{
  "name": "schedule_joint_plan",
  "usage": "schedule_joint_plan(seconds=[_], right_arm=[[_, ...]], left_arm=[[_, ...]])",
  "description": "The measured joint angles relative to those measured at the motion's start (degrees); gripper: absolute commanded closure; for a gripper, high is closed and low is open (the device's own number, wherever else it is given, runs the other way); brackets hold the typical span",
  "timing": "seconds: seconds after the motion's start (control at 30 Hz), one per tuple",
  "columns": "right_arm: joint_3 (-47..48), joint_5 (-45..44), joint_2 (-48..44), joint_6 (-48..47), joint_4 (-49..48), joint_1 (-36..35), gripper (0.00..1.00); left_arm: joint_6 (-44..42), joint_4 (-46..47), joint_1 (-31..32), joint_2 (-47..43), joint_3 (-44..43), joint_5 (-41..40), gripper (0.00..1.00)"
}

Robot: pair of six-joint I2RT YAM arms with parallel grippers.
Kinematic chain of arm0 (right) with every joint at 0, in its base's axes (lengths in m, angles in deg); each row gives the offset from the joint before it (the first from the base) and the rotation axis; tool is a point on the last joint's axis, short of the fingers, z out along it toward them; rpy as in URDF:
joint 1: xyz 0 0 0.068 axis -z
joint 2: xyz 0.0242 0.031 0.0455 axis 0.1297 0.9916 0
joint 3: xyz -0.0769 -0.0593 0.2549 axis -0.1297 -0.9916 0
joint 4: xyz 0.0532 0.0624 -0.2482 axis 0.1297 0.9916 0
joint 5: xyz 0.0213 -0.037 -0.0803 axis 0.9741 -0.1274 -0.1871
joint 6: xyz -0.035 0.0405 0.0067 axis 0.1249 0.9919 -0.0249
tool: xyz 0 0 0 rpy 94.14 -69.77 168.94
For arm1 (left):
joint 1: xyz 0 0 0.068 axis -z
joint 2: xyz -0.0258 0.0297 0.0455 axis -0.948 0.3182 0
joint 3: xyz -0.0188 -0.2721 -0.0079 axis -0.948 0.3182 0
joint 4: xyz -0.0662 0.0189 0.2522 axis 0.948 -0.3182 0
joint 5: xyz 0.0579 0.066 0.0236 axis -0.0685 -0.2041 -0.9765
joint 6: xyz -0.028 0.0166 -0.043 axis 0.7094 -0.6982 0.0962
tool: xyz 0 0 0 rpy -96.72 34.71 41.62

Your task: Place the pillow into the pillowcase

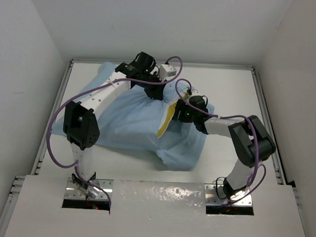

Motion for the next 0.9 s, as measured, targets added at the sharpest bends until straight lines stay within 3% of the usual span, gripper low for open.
schedule_joint_plan(seconds=[0.07, 0.13, 0.27, 0.37, 0.4, 0.57, 0.67, 0.77, 0.8, 0.83, 0.9], right_arm=[[0.3, -0.3, 1.6, 1.9, -1.6, -0.3, 0.30], [0.3, -0.5, 3.5, 4.1, -3.3, -0.6, 0.29], [0.3, -4.5, 7.4, 9.0, -7.4, -2.2, 0.38], [0.5, -8.6, 9.4, 13.0, -10.1, -3.5, 0.78], [0.6, -9.6, 10.4, 14.4, -10.7, -3.7, 1.00], [-0.1, -15.7, 11.3, 20.2, -11.5, -3.9, 1.00], [-7.2, -23.5, 5.0, 20.1, -10.5, -3.3, 1.00], [-14.2, -27.5, -2.4, 18.5, -9.2, -0.6, 1.00], [-15.6, -27.5, -4.3, 17.3, -9.4, 0.3, 1.00], [-16.9, -26.9, -6.2, 15.2, -10.7, 1.3, 1.00], [-16.9, -24.1, -7.5, 11.8, -13.0, 0.8, 1.00]], left_arm=[[1.1, 0.2, -0.4, -0.1, 0.0, 1.7, 1.00], [2.7, 0.1, -1.3, 0.0, 0.0, 3.9, 1.00], [6.4, 1.8, -2.9, 0.0, 0.0, 8.5, 1.00], [9.5, 4.0, -3.3, 0.0, 0.0, 12.5, 1.00], [10.4, 4.7, -3.3, 0.0, 0.0, 14.0, 1.00], [13.1, 7.5, -4.2, -0.4, 0.2, 21.2, 1.00], [12.2, 5.8, -6.3, -1.8, 1.2, 22.5, 1.00], [5.5, 1.0, -6.9, -2.2, 0.7, 18.3, 1.00], [3.0, -0.7, -6.5, -2.1, 0.7, 15.7, 0.98], [0.5, -2.8, -5.7, -1.8, 0.5, 13.3, 0.76], [-3.5, -6.4, -3.5, 0.0, -1.4, 11.1, 0.54]])
